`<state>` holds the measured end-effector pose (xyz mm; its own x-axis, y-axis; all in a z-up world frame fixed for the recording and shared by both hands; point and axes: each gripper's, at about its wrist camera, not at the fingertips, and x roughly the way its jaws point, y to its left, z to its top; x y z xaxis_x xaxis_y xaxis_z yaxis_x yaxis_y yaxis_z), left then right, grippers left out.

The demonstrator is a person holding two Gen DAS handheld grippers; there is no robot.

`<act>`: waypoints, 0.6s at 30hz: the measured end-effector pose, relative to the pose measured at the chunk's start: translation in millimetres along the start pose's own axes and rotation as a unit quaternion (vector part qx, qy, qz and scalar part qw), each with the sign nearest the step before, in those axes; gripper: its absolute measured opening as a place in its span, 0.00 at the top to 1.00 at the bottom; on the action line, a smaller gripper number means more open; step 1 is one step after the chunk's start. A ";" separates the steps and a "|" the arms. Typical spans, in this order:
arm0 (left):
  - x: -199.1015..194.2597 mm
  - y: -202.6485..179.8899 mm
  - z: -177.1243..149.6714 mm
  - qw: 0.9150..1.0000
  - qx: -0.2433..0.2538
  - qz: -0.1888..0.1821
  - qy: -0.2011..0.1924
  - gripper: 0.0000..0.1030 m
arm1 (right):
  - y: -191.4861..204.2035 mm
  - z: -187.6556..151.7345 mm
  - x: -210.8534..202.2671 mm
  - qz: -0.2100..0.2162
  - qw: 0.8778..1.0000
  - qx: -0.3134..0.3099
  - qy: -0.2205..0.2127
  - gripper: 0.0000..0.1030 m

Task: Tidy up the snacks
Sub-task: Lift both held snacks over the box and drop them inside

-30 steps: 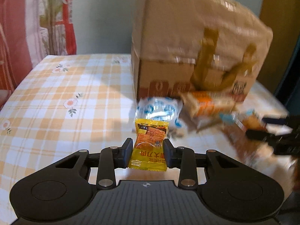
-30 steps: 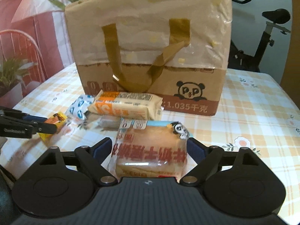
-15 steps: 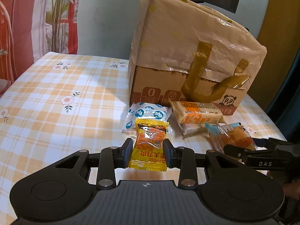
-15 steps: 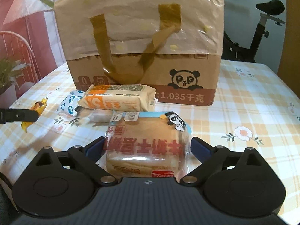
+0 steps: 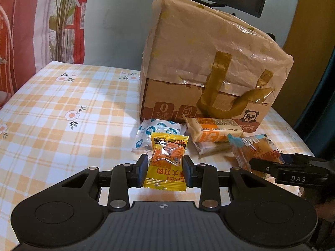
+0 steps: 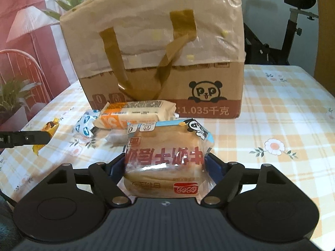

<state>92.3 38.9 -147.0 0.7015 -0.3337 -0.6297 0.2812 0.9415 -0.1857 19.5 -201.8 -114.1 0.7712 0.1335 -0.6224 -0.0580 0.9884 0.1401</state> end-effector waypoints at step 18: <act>-48.4 -25.6 95.2 0.989 0.049 -0.060 -0.127 0.64 | -4.9 62.5 -64.2 -0.004 0.991 -0.011 -0.137 0.23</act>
<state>113.6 26.4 -40.0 0.7981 -0.4550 -0.3951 0.4253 0.8898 -0.1656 9.9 -219.8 -26.7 0.9145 0.1040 -0.3911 -0.0624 0.9911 0.1175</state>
